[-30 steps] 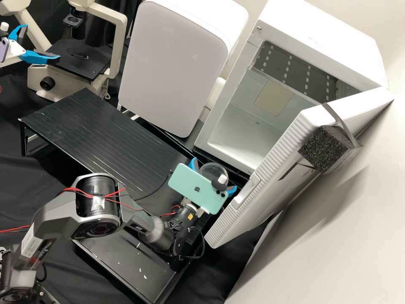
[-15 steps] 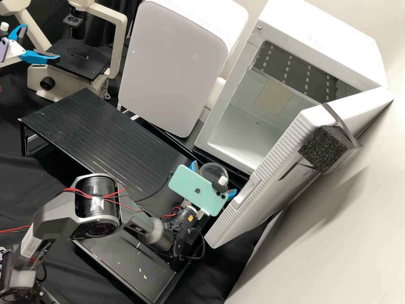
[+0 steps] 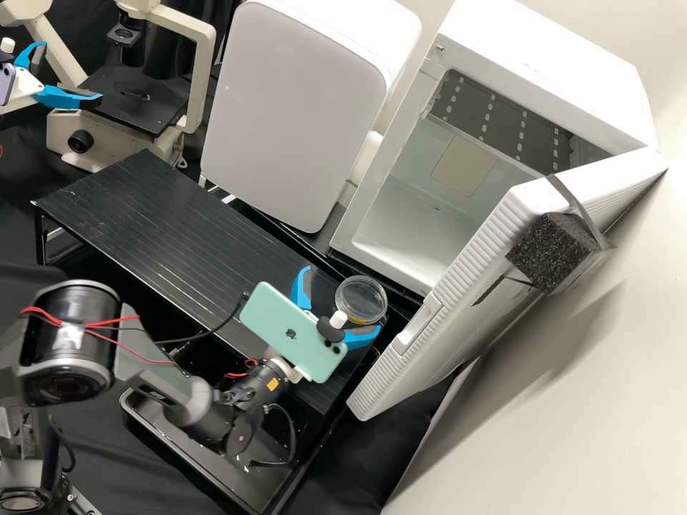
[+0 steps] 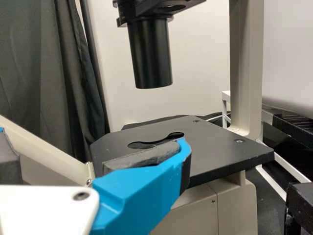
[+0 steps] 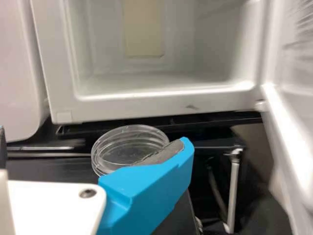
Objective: Take the petri dish out of the incubator
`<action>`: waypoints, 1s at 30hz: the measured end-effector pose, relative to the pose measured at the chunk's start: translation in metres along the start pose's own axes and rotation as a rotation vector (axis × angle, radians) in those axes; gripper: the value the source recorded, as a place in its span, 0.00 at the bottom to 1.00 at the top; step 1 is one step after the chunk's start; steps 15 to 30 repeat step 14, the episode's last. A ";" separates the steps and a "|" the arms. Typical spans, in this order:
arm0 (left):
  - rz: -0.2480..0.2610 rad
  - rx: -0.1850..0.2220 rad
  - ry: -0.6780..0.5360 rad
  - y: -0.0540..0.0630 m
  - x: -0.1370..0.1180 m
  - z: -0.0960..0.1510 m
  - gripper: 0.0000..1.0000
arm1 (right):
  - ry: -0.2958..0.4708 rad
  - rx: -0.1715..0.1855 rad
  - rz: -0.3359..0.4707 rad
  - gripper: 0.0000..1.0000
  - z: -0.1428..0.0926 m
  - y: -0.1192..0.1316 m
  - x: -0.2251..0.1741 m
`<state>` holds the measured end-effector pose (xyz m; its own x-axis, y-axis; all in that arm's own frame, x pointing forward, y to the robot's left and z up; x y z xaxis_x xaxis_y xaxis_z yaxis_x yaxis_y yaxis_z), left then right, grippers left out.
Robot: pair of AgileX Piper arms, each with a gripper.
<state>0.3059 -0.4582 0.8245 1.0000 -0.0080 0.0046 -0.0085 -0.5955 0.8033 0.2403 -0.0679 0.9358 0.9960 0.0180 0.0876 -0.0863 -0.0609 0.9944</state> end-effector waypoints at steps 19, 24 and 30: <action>0.000 0.000 0.000 0.000 0.000 0.000 1.00 | -0.026 0.105 0.020 1.00 -0.032 -0.056 -0.031; 0.000 0.000 0.000 0.000 0.000 0.000 1.00 | -0.026 0.105 0.020 1.00 -0.032 -0.056 -0.031; 0.000 0.000 0.000 0.000 0.000 0.000 1.00 | -0.026 0.105 0.020 1.00 -0.032 -0.056 -0.031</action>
